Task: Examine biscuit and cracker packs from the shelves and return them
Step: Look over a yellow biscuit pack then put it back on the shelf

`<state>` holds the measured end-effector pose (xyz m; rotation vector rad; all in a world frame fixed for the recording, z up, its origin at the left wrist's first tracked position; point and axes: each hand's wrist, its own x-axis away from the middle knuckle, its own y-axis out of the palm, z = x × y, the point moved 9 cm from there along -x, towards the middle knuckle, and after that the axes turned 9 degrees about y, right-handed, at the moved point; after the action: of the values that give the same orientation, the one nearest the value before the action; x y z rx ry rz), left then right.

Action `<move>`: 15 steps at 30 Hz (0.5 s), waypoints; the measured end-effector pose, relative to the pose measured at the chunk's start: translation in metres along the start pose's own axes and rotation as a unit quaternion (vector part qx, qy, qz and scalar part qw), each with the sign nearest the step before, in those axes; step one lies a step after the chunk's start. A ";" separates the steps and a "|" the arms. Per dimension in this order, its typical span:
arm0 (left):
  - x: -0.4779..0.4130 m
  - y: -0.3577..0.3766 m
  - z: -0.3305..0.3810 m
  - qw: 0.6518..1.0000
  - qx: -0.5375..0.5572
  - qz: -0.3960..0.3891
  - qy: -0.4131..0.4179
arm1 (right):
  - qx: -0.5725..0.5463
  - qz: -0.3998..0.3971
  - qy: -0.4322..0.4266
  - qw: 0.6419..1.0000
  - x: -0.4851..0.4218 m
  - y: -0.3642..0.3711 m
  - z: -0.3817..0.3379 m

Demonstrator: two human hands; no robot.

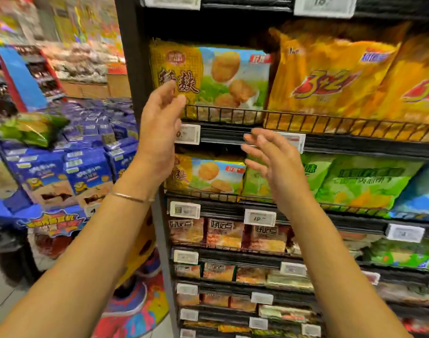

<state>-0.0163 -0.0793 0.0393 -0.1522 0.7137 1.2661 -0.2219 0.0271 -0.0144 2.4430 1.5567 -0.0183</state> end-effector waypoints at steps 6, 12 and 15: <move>-0.027 -0.001 0.009 0.998 -0.065 0.010 0.014 | 0.043 0.028 -0.045 0.998 -0.018 0.004 -0.041; -0.043 0.022 0.018 0.987 -0.160 0.007 0.001 | 0.138 0.096 -0.123 0.978 -0.028 -0.009 -0.085; -0.048 0.026 0.020 0.979 -0.199 0.030 -0.005 | 0.155 0.103 -0.120 0.975 -0.035 -0.014 -0.091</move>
<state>-0.0377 -0.0998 0.0895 -0.4536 0.4505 1.4575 -0.2605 0.0209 0.0762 2.7018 1.2701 -0.5369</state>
